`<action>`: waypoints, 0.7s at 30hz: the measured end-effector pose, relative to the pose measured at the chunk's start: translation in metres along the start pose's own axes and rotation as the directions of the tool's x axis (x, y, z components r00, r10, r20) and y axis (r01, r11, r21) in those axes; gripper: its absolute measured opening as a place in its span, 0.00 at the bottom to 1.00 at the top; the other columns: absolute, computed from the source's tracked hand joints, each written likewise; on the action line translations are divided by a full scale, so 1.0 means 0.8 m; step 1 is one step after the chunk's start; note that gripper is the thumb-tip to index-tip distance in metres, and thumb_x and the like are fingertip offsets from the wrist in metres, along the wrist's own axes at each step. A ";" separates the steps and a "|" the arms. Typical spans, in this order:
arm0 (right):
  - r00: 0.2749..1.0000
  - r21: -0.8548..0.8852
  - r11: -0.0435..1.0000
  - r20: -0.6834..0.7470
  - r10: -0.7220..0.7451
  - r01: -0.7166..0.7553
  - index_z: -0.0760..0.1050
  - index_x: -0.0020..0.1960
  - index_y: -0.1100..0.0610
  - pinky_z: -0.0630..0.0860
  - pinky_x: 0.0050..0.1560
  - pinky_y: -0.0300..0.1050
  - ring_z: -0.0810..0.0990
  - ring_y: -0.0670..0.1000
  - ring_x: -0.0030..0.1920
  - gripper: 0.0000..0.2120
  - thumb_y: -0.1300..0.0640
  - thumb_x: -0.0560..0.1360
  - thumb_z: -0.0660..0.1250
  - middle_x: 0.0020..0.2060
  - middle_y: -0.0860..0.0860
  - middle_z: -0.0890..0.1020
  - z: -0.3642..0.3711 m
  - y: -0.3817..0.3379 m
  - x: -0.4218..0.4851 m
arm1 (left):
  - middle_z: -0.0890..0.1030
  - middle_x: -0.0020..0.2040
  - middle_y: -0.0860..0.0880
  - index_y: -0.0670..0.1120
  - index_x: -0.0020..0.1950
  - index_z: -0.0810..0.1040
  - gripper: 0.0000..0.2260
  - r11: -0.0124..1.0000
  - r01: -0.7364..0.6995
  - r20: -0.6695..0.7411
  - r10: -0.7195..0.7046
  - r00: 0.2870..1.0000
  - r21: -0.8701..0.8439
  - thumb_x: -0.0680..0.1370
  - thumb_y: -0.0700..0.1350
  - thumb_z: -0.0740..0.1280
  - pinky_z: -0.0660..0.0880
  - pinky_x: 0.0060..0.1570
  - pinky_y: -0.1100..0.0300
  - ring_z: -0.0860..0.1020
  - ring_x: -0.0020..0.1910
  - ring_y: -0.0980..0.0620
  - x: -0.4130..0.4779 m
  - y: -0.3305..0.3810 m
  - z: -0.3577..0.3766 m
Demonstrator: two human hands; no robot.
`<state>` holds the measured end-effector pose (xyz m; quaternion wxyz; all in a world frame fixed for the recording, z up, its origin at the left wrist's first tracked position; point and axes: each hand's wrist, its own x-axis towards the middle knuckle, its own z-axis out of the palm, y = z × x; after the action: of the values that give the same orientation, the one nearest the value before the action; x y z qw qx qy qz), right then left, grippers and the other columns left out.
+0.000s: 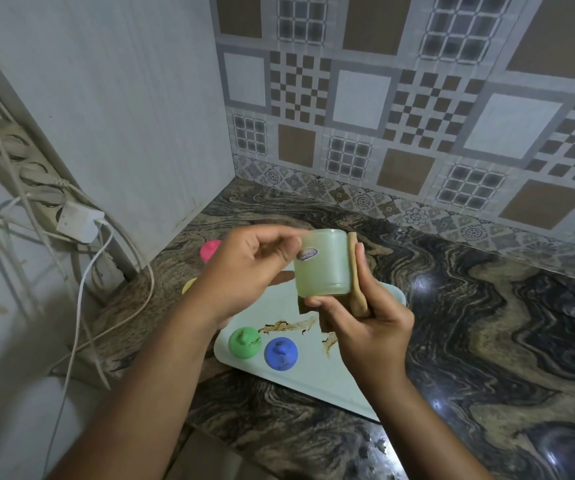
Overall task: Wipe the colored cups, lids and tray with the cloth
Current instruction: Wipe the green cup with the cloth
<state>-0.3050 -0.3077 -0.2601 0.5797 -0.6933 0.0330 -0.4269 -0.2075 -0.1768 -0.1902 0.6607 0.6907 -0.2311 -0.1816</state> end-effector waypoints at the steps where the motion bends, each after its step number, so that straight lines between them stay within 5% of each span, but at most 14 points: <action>1: 1.000 0.004 1.000 0.013 0.003 -0.003 0.65 0.73 0.61 0.80 0.39 0.31 0.77 0.34 0.34 0.42 0.64 0.65 0.80 0.52 0.52 0.85 0.000 0.000 0.000 | 0.86 0.44 0.50 0.46 0.51 0.84 0.11 0.999 0.006 -0.021 -0.007 1.000 -0.034 0.72 0.49 0.69 0.82 0.47 0.54 0.84 0.48 0.54 0.001 0.000 0.000; 2: 1.000 -0.020 1.000 0.022 -0.014 0.015 0.64 0.73 0.63 0.80 0.41 0.31 0.79 0.34 0.36 0.41 0.62 0.65 0.80 0.51 0.48 0.86 0.000 0.001 0.001 | 0.85 0.40 0.51 0.46 0.48 0.84 0.09 0.998 0.004 -0.050 -0.007 0.999 -0.058 0.71 0.48 0.70 0.82 0.44 0.57 0.83 0.44 0.55 0.002 0.002 0.001; 4: 0.993 -0.161 0.980 0.050 -0.109 0.116 0.66 0.71 0.67 0.79 0.53 0.33 0.84 0.40 0.52 0.39 0.53 0.68 0.79 0.58 0.57 0.84 0.001 0.000 0.004 | 0.84 0.37 0.54 0.47 0.44 0.83 0.06 0.999 -0.042 -0.096 0.040 0.995 -0.013 0.71 0.47 0.71 0.80 0.40 0.62 0.81 0.40 0.56 0.002 0.006 0.003; 6: 0.959 -0.291 0.914 0.112 -0.261 0.282 0.68 0.69 0.70 0.78 0.60 0.37 0.80 0.50 0.65 0.38 0.49 0.70 0.78 0.65 0.65 0.77 -0.001 0.006 0.005 | 0.83 0.37 0.58 0.51 0.42 0.84 0.01 0.962 -0.150 -0.100 0.177 0.979 0.230 0.74 0.46 0.73 0.77 0.40 0.63 0.80 0.39 0.57 0.001 0.010 0.005; 8: 0.958 -0.288 0.915 0.113 -0.262 0.284 0.68 0.70 0.69 0.81 0.59 0.43 0.82 0.55 0.63 0.39 0.49 0.69 0.78 0.66 0.65 0.76 0.000 0.006 0.004 | 0.84 0.39 0.61 0.53 0.43 0.84 0.02 0.901 -0.222 -0.096 0.275 0.957 0.371 0.75 0.48 0.73 0.74 0.41 0.68 0.81 0.40 0.61 -0.003 0.016 0.009; 10: 0.974 -0.211 0.951 0.074 -0.215 0.227 0.68 0.73 0.64 0.82 0.54 0.49 0.82 0.52 0.54 0.40 0.47 0.69 0.78 0.65 0.65 0.78 0.002 0.002 0.002 | 0.85 0.43 0.61 0.53 0.46 0.85 0.06 0.927 -0.218 -0.106 0.261 0.960 0.304 0.75 0.53 0.71 0.76 0.45 0.67 0.82 0.43 0.61 -0.008 0.021 0.010; 13: 0.990 -0.110 0.985 0.046 -0.131 0.136 0.66 0.76 0.52 0.83 0.50 0.54 0.77 0.52 0.49 0.39 0.43 0.71 0.76 0.64 0.65 0.79 0.002 0.002 0.004 | 0.86 0.50 0.56 0.53 0.53 0.85 0.10 0.965 -0.167 -0.097 0.190 0.977 0.202 0.76 0.53 0.69 0.80 0.55 0.49 0.83 0.52 0.50 -0.008 0.018 0.002; 15: 0.994 -0.079 0.993 0.065 -0.086 0.091 0.65 0.76 0.51 0.84 0.49 0.48 0.79 0.51 0.47 0.39 0.41 0.71 0.76 0.61 0.66 0.81 0.001 0.002 0.007 | 0.86 0.47 0.52 0.55 0.50 0.86 0.06 0.970 -0.171 -0.108 0.192 0.975 0.175 0.75 0.49 0.71 0.80 0.54 0.42 0.83 0.50 0.42 -0.007 0.016 -0.001; 18: 0.979 -0.244 0.952 0.135 -0.154 0.184 0.69 0.73 0.64 0.81 0.57 0.40 0.85 0.53 0.55 0.39 0.47 0.70 0.78 0.62 0.66 0.80 0.000 0.004 0.007 | 0.85 0.42 0.56 0.55 0.43 0.84 0.05 0.929 -0.191 -0.145 0.247 0.958 0.315 0.75 0.44 0.74 0.80 0.47 0.56 0.81 0.43 0.50 -0.007 0.016 0.002; 21: 0.950 -0.375 0.878 0.211 -0.232 0.298 0.72 0.70 0.69 0.76 0.63 0.34 0.81 0.53 0.64 0.35 0.54 0.69 0.79 0.68 0.65 0.75 0.001 0.006 0.013 | 0.84 0.41 0.62 0.57 0.40 0.82 0.09 0.868 -0.208 -0.177 0.315 0.932 0.451 0.75 0.43 0.74 0.75 0.40 0.68 0.81 0.41 0.57 -0.006 0.016 0.012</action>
<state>-0.2956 -0.3145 -0.2584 0.3612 -0.8275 -0.0218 -0.4293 -0.2182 -0.1822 -0.1780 0.5364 0.7966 -0.2740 0.0515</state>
